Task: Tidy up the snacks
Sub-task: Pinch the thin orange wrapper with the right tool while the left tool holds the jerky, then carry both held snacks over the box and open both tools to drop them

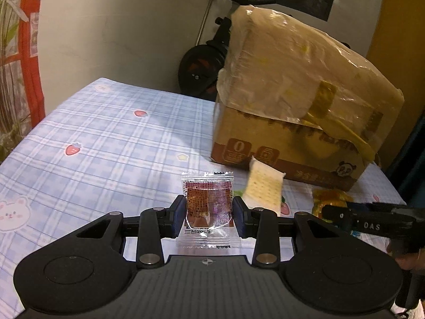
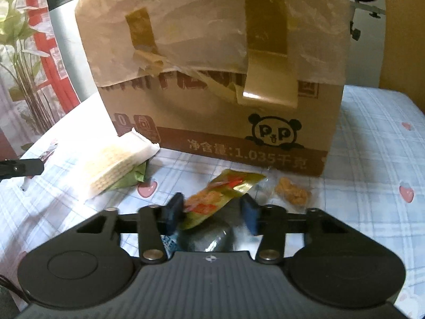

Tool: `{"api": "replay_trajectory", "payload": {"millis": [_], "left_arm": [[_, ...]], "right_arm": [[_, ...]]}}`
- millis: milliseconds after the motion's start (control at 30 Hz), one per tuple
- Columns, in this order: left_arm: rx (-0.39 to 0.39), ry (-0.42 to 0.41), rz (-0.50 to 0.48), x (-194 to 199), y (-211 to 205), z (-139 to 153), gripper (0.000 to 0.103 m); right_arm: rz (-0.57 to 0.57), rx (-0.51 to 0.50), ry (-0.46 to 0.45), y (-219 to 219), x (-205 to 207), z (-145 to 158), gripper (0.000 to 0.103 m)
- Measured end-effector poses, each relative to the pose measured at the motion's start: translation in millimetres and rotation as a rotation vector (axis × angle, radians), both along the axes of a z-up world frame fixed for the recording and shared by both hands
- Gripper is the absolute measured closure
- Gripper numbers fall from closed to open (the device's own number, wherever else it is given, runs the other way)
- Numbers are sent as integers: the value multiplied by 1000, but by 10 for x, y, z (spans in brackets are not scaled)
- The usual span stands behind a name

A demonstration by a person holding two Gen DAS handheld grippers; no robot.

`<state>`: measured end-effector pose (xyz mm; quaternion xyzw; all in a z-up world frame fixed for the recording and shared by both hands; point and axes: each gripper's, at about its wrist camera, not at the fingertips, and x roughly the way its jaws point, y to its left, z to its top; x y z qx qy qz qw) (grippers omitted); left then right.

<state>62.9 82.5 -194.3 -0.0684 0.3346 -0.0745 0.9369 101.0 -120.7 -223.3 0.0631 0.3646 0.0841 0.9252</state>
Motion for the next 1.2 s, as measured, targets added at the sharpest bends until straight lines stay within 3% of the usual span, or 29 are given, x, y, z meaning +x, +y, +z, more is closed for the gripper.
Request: {"api": "replay_trajectory", "payload": {"millis": [100, 300, 467, 733, 967, 1200], "left_arm": [[-1, -1, -5, 7, -21, -1, 63], [-2, -3, 5, -16, 4, 24, 63], [-3, -5, 7, -28, -24, 37, 63], [0, -20, -19, -60, -86, 93, 63], [17, -108, -39, 3, -111, 401, 63], [15, -283, -91, 260, -203, 1062, 63]], "right_arm": [[23, -1, -10, 53, 26, 36, 86], [22, 113, -35, 15, 25, 162, 101], [64, 175, -52, 22, -78, 264, 101], [167, 181, -52, 111, -282, 305, 102], [263, 201, -203, 188, -279, 788, 102], [240, 243, -410, 26, -64, 1514, 102]]}}
